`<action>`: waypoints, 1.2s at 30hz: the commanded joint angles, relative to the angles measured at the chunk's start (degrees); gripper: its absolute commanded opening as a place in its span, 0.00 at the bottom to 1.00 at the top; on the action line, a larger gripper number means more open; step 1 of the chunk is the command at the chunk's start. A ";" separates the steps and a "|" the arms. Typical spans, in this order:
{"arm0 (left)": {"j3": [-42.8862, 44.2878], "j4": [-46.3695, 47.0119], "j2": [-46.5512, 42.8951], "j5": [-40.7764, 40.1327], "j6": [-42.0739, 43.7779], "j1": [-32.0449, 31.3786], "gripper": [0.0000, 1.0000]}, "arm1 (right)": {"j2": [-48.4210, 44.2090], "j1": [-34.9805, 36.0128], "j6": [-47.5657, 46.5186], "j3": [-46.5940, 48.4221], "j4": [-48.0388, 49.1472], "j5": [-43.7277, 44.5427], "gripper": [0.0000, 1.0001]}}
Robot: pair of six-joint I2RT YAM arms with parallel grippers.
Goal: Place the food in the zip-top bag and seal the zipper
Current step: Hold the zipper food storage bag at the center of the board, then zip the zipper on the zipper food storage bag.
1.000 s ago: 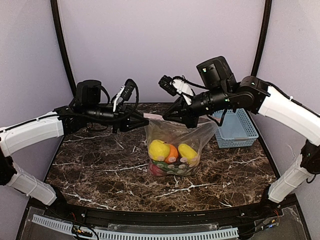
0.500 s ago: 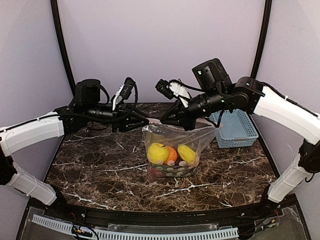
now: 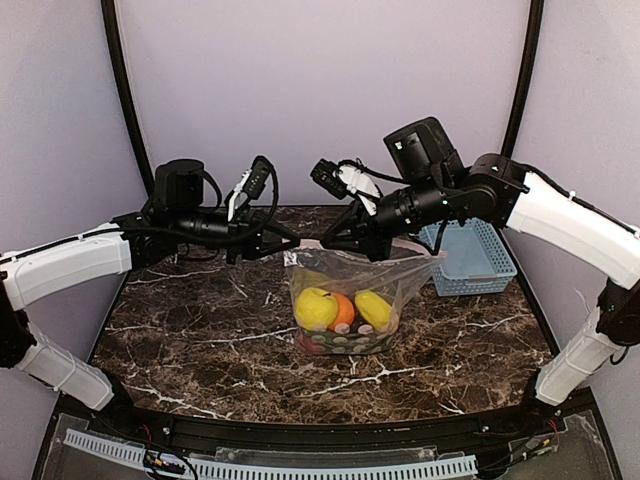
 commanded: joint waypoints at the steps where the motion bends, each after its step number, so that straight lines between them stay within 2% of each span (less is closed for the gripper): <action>1: -0.02 -0.29 -0.14 0.79 0.44 -0.20 0.01 | 0.06 -0.32 0.01 1.06 0.09 0.35 0.00; 36: -0.03 -5.37 -5.24 -10.42 4.49 1.63 0.01 | -1.78 -0.71 0.62 -1.21 -0.56 4.45 0.00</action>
